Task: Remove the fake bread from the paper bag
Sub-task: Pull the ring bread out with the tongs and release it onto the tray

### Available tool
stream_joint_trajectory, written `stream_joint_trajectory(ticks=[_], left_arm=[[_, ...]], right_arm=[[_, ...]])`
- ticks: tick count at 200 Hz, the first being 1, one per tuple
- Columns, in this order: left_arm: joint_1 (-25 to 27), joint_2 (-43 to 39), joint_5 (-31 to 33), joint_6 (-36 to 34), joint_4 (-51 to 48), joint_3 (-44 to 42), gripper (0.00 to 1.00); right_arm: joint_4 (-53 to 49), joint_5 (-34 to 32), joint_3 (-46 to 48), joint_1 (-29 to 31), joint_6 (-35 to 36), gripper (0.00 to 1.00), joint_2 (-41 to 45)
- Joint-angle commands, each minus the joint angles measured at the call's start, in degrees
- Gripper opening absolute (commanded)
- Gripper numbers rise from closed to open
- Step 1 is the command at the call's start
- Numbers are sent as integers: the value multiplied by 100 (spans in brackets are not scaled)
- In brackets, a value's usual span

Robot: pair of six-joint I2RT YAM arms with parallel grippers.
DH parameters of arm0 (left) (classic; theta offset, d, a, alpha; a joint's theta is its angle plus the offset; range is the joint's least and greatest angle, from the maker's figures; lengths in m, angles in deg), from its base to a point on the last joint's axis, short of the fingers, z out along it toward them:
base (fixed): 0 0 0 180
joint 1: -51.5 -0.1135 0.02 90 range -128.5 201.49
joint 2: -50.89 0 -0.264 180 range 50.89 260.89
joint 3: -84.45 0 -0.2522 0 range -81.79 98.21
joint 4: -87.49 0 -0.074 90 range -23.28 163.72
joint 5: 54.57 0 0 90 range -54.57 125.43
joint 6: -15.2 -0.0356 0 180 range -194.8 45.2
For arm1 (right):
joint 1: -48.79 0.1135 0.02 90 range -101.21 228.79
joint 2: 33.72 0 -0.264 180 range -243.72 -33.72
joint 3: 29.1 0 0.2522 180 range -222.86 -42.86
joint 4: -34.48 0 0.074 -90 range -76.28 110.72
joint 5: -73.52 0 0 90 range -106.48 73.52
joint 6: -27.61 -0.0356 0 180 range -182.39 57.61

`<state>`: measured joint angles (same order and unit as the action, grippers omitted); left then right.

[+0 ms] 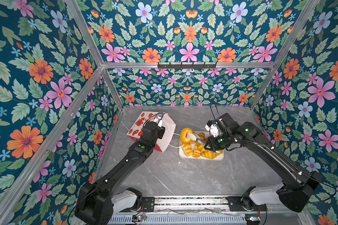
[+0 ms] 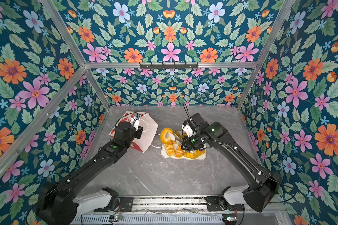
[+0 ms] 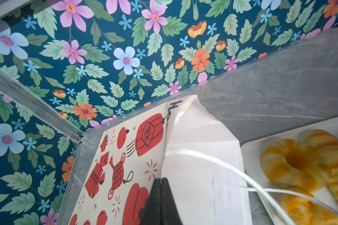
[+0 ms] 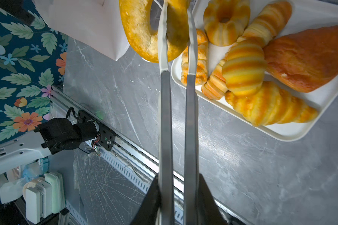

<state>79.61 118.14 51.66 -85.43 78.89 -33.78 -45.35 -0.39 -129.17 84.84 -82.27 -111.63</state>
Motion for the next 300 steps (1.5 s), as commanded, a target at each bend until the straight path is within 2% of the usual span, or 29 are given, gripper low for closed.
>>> stream_joint_trajectory(ticks=[1,45,183,220,300], left_arm=[[-4,-68,470,283,-8,-15,2],[-7,-238,1026,486,37,-97,2],[-8,-729,788,668,38,-386,2],[-3,-824,742,712,60,-436,3],[-4,-811,657,764,77,-476,3]], right_arm=[[-646,-214,-237,-42,370,21,-54],[-978,-223,-547,-60,579,21,-507],[-1702,-851,-1584,-107,859,22,-2147],[-1743,-980,-1771,-115,802,24,-2321],[-1591,-1054,-1778,-116,722,35,-2297]])
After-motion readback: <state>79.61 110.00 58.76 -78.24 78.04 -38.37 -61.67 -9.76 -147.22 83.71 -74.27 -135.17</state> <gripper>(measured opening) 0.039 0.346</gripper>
